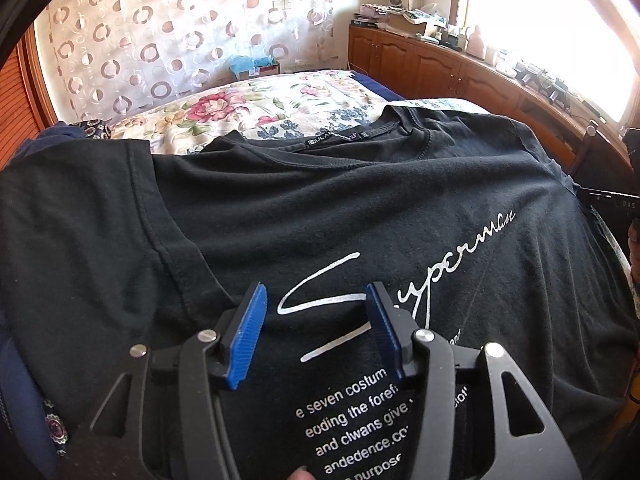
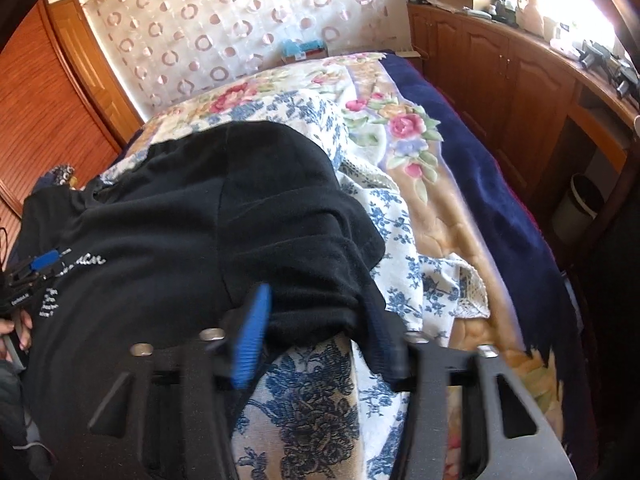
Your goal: Fold small clothes
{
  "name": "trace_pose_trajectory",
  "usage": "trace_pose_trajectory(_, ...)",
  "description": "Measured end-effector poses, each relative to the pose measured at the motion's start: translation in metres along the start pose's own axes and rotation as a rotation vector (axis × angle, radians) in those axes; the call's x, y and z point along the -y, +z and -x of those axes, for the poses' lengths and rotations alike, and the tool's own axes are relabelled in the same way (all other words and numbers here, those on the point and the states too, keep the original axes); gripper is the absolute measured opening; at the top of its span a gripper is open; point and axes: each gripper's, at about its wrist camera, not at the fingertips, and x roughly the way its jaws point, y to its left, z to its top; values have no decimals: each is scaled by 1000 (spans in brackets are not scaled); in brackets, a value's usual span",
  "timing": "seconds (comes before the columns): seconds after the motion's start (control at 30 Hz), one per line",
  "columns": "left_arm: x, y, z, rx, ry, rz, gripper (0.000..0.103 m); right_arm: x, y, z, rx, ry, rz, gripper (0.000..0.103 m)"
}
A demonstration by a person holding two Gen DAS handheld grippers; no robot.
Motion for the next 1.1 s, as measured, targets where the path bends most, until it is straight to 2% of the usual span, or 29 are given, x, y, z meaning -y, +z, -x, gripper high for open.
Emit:
trace_pose_trajectory(0.03, 0, 0, 0, 0, 0, 0, 51, -3, 0, 2, 12, -25, 13, 33)
trace_pose_trajectory(0.1, 0, 0, 0, 0, 0, 1, 51, -8, -1, 4, 33, -72, 43, 19)
trace_pose_trajectory(0.2, 0, 0, 0, 0, 4, -2, 51, -18, -1, 8, 62, -141, 105, 7)
trace_pose_trajectory(0.33, 1, 1, 0, 0, 3, 0, 51, -37, 6, 21, 148, -180, 177, 5)
trace_pose_trajectory(0.5, 1, 1, 0, 0, 2, 0, 51, -71, 19, 35, 227, -103, 252, 5)
trace_pose_trajectory(0.73, 0, -2, 7, -5, 19, 16, 51, -119, 8, 17, 199, 22, 350, 5)
trace_pose_trajectory(0.97, 7, -17, 58, 92, 18, 59, 51, -133, -14, -5, 103, 101, 369, 5)
trace_pose_trajectory(1.07, 16, -26, 81, 126, 29, 59, 51, -132, -13, 1, 126, 94, 346, 6)
trace_pose_trajectory(1.1, 20, -29, 89, 139, 36, 56, 51, -129, -12, 4, 126, 98, 335, 10)
